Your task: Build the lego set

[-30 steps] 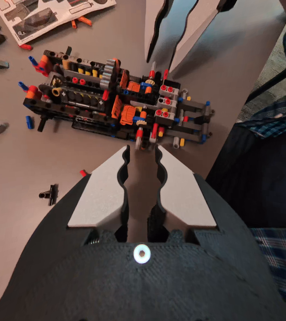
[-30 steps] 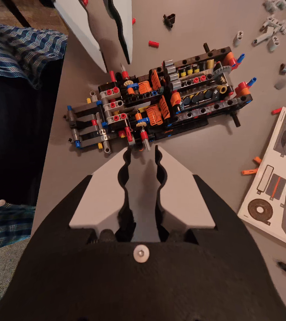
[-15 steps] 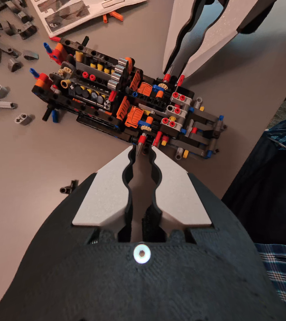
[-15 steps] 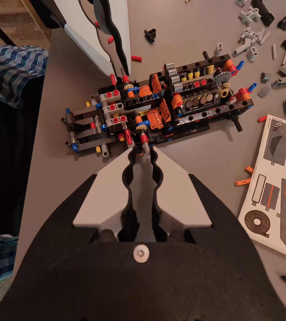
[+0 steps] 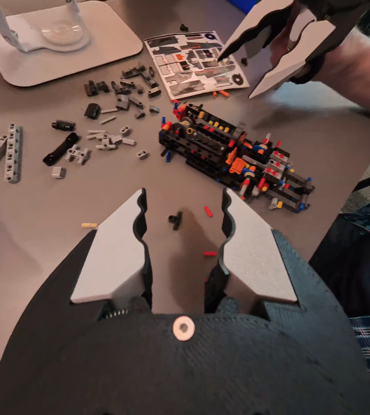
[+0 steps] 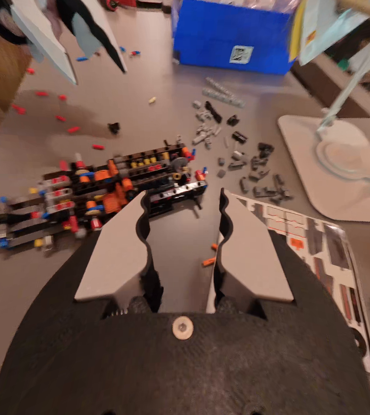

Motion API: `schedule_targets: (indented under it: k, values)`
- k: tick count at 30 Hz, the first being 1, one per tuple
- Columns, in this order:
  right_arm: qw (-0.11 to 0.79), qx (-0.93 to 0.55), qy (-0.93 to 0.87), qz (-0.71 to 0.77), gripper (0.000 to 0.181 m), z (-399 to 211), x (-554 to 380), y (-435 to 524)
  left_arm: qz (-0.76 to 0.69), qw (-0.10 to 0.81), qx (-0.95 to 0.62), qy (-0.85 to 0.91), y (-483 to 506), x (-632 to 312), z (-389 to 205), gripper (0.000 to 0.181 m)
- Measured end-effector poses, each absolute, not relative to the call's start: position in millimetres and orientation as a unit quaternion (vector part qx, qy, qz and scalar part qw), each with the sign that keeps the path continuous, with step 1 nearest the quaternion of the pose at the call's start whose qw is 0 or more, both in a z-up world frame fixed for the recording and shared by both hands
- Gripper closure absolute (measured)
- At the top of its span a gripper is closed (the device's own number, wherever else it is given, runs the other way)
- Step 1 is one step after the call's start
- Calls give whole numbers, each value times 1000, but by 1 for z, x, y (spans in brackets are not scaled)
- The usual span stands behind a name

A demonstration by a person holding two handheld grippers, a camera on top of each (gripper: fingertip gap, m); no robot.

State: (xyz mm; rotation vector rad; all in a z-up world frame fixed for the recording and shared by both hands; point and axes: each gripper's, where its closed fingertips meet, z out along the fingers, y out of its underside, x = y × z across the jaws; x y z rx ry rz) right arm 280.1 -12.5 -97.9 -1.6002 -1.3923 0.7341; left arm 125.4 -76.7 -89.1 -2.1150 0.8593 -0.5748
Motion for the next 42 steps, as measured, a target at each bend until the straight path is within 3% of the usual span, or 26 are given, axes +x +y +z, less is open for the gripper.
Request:
schedule_targets:
  k: [4, 5, 8, 11, 15, 20, 23, 34, 37, 39, 42]
  values:
    - [488, -630, -523, 303, 119, -95, 294, -11, -226, 389, -832, 326, -68, 106, -93, 116]
    - [506, -629, -510, 299, 118, -93, 300, -8, -229, 395, -829, 321, -66, 104, -92, 120]
    - [517, -633, -465, 341, 115, -80, 310, -1, -229, 423, -816, 320, -60, 98, -80, 156]
    - [511, -639, -449, 358, 111, -81, 313, 2, -235, 436, -815, 301, -52, 91, -69, 157]
    - [525, -640, -448, 338, 110, -79, 316, 5, -244, 430, -816, 298, -52, 86, -64, 143]
    - [528, -656, -429, 327, 105, -81, 323, 13, -262, 410, -825, 288, -57, 81, -67, 95]
    - [528, -665, -426, 312, 104, -85, 326, 18, -281, 422, -815, 279, -65, 76, -65, 84]
    - [583, -649, -435, 223, 100, -44, 333, 34, -237, 460, -795, 317, -66, 67, -34, 97]
    - [597, -633, -449, 204, 97, -16, 331, 47, -207, 479, -784, 338, -41, 69, -12, 100]
    - [600, -624, -462, 194, 105, 7, 328, 62, -184, 493, -774, 352, -19, 74, 5, 100]
    - [619, -603, -472, 177, 93, 51, 322, 100, -148, 520, -752, 377, 20, 86, 33, 102]
